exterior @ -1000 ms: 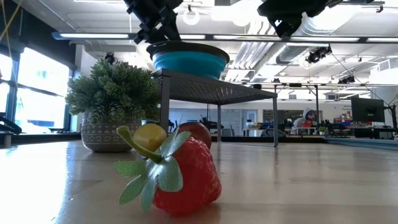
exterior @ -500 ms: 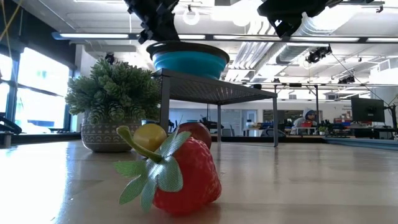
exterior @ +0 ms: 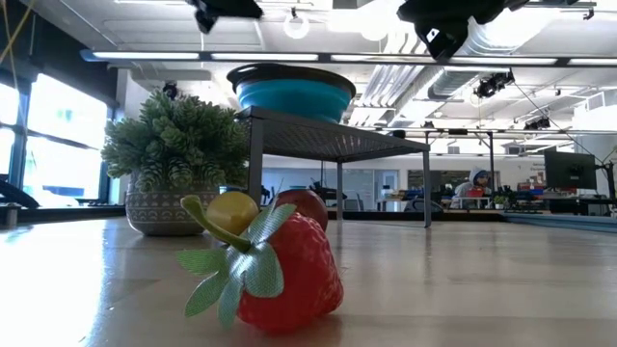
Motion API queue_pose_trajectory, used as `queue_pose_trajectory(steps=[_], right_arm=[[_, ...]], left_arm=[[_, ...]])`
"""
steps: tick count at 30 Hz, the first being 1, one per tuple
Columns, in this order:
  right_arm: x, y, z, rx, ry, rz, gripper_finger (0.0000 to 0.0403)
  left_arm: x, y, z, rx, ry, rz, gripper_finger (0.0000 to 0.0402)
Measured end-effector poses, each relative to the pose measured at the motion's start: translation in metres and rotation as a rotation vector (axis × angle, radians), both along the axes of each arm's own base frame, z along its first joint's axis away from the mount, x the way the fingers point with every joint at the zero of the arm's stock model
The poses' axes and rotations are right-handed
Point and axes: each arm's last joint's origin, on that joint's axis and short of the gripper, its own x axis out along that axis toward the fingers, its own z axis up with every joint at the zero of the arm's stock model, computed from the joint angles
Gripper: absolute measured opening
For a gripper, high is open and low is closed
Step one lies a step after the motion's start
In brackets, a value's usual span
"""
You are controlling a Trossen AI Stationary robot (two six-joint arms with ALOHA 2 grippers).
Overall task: Pick & Place Fruit
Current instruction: Put the lemon into the blue strainer bowl on the shelf
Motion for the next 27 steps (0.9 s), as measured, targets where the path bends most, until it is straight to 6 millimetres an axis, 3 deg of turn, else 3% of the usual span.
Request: queue_pose_trajectory(steps=[11,27], right_arm=[[0.001,-0.001,0.002,-0.015,-0.024,-0.046,0.0003],[0.001,-0.001,0.003,-0.005,-0.037,-0.048,0.0003]], left_arm=[[-0.037,-0.062,-0.04,0.048,-0.108,-0.306,0.0005],[-0.037,-0.135,-0.08,-0.047,-0.018,-0.194,0.0005]])
